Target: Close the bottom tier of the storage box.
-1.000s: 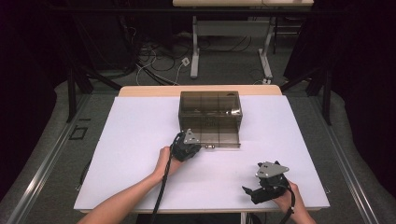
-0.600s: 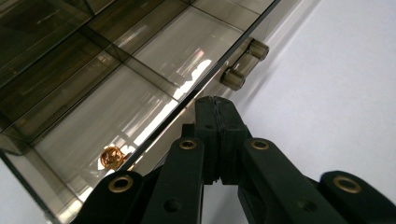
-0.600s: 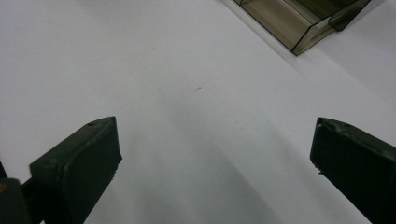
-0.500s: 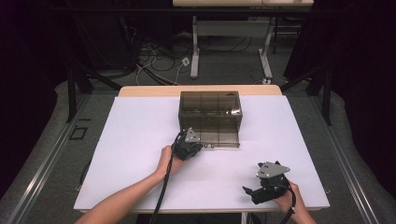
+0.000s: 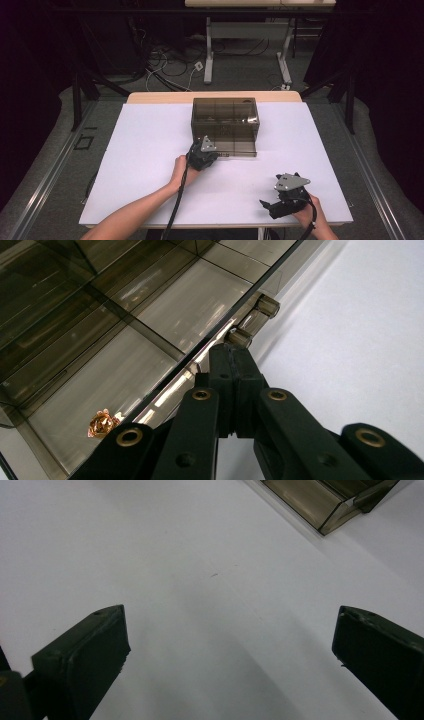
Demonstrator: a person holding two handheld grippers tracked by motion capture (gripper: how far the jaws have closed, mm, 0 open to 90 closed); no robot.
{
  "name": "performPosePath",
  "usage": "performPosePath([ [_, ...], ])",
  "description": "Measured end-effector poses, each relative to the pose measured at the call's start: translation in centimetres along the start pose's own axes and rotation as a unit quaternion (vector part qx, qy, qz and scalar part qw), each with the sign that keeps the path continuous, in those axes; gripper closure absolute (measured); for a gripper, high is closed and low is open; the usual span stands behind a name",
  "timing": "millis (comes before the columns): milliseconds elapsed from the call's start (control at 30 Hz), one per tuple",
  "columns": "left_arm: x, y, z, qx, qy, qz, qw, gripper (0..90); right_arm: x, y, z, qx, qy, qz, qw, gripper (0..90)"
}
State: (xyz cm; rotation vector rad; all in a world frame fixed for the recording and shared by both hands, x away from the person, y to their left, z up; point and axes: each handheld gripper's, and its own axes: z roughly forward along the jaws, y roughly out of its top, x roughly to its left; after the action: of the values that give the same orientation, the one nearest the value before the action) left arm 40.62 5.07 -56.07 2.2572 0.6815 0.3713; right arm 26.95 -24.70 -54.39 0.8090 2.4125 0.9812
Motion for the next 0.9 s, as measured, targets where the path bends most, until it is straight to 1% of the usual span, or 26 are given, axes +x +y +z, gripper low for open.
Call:
performPosePath([
  [167, 0.1, 0.0, 0.0, 0.000, 0.001, 0.002, 1.0000, 90.0, 0.0, 0.0, 0.0, 0.001, -0.002, 0.000, 1.0000, 1.0],
  [233, 0.1, 0.1, 0.1, -0.004, 0.004, 0.000, 1.0000, 90.0, 0.0, 0.0, 0.0, 0.000, -0.001, 0.001, 1.0000, 1.0],
  [300, 0.3, 0.3, 0.2, -0.006, 0.000, -0.005, 1.0000, 90.0, 0.0, 0.0, 0.0, 0.002, -0.002, 0.001, 1.0000, 1.0],
  [367, 0.3, 0.3, 0.3, -0.007, 0.005, -0.002, 1.0000, 90.0, 0.0, 0.0, 0.0, 0.001, -0.002, 0.000, 1.0000, 1.0],
  [433, 0.2, 0.3, 0.5, -0.011, 0.008, -0.004, 0.9999, 90.0, 0.1, 0.0, -0.1, 0.001, -0.003, 0.003, 1.0000, 1.0],
  [567, 0.4, 0.3, 0.5, -0.010, 0.007, -0.007, 0.9999, 90.0, 0.0, 0.0, -0.1, 0.001, -0.001, 0.003, 1.0000, 1.0],
  [633, 0.4, 0.4, 0.6, -0.012, 0.010, -0.008, 0.9999, 90.0, 0.1, 0.0, -0.1, 0.001, -0.003, 0.003, 1.0000, 1.0],
  [767, 0.7, 0.8, 0.6, -0.014, 0.009, -0.010, 0.9998, 89.9, 0.0, 0.0, -0.1, 0.002, -0.004, 0.003, 1.0000, 1.0],
  [900, 0.9, 1.2, 0.7, -0.016, 0.013, -0.012, 0.9997, 89.8, 0.0, 0.0, -0.1, 0.001, -0.003, 0.000, 1.0000, 1.0],
])
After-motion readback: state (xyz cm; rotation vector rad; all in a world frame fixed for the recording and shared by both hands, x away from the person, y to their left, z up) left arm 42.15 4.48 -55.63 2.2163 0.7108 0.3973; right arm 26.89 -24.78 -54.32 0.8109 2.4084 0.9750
